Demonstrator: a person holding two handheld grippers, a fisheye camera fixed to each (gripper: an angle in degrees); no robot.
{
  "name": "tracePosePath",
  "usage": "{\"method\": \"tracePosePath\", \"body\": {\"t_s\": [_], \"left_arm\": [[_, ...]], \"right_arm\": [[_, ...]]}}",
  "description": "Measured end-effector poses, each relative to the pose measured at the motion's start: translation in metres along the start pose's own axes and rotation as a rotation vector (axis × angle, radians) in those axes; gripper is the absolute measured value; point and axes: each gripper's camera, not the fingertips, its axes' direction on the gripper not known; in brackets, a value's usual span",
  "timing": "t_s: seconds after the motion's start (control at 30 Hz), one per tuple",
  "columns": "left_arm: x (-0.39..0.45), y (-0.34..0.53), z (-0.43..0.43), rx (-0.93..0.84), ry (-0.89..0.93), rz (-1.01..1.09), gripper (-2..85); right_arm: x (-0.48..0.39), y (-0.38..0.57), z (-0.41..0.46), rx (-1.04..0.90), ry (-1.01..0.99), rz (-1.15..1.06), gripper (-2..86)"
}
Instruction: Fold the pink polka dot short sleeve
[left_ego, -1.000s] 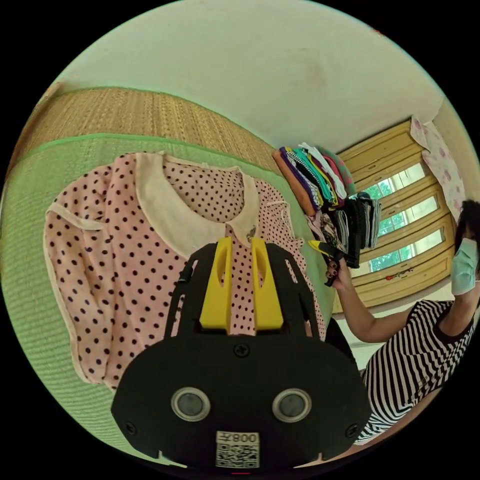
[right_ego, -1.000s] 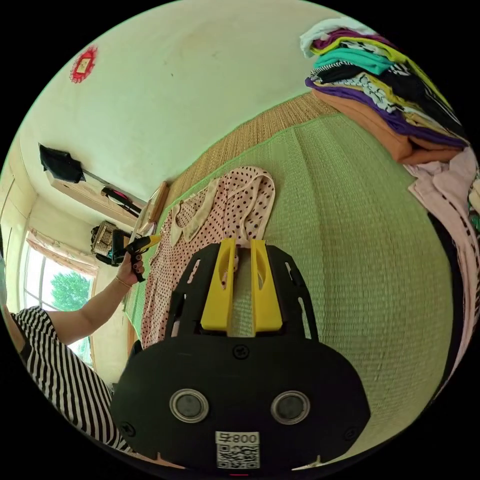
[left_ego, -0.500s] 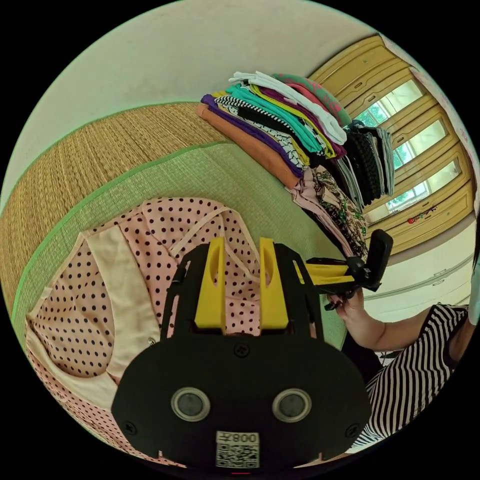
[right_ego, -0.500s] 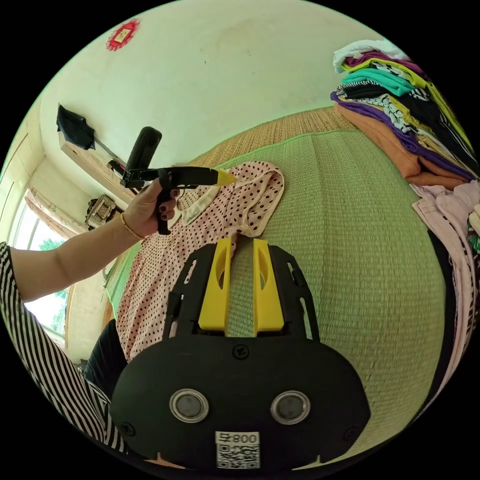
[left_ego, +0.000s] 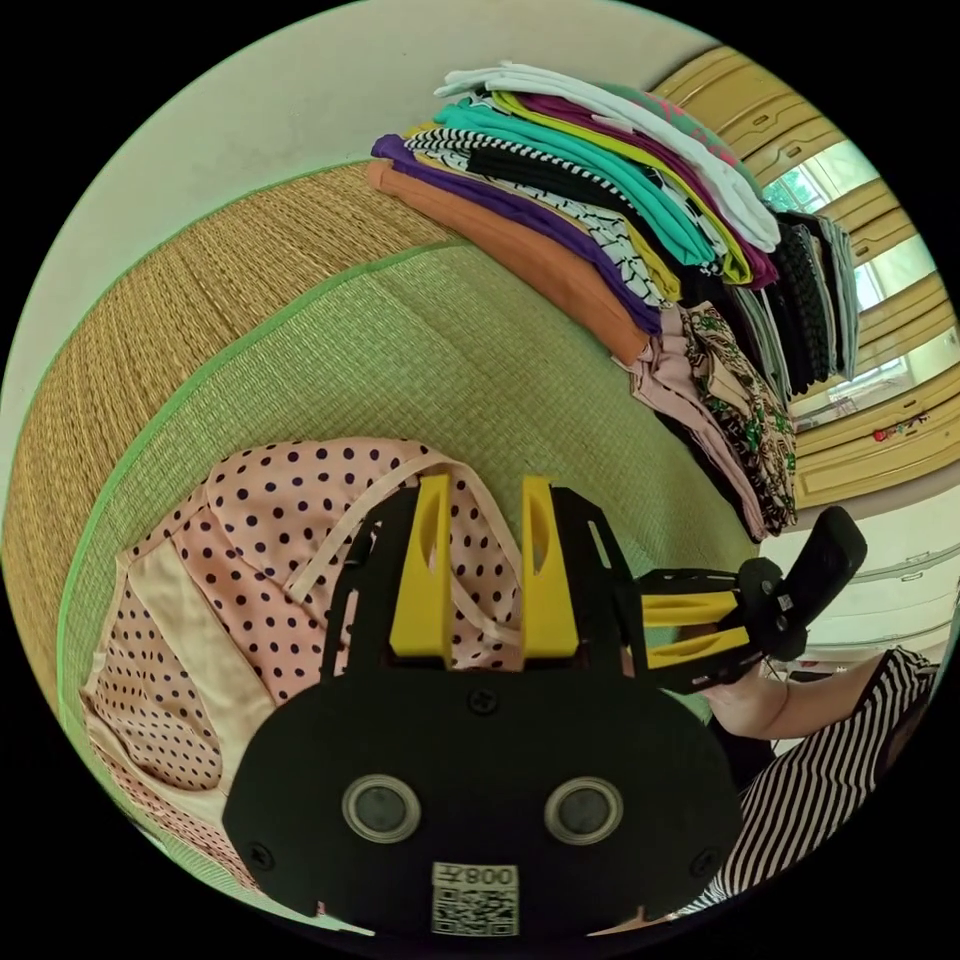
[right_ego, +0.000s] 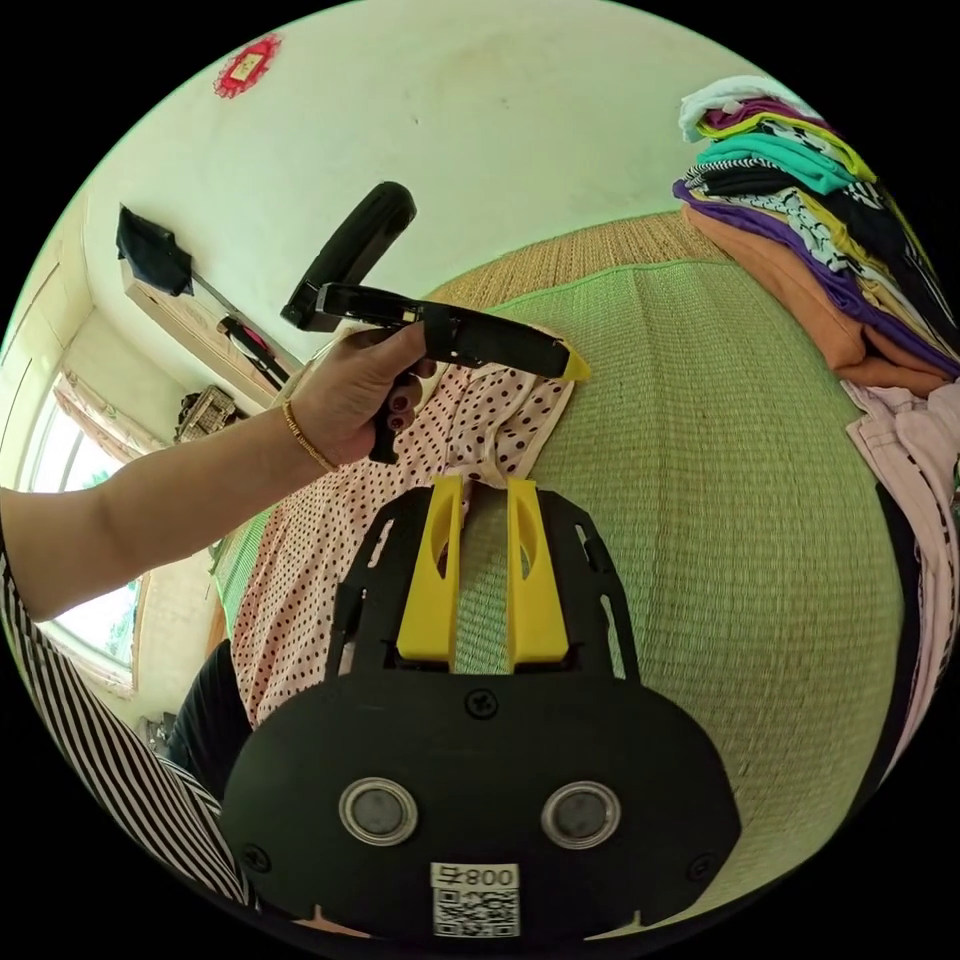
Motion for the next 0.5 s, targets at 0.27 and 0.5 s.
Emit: {"method": "tracePosePath", "body": {"t_s": [0.27, 0.5], "left_arm": [[0.016, -0.028, -0.003, 0.009, -0.083, 0.006, 7.0], [0.010, -0.032, -0.009, 0.034, -0.056, -0.023, 1.8]], "right_arm": [[0.005, -0.004, 0.011, -0.031, -0.019, 0.008, 7.0], [0.012, -0.009, 0.017, -0.043, -0.055, 0.016, 5.2]]}}
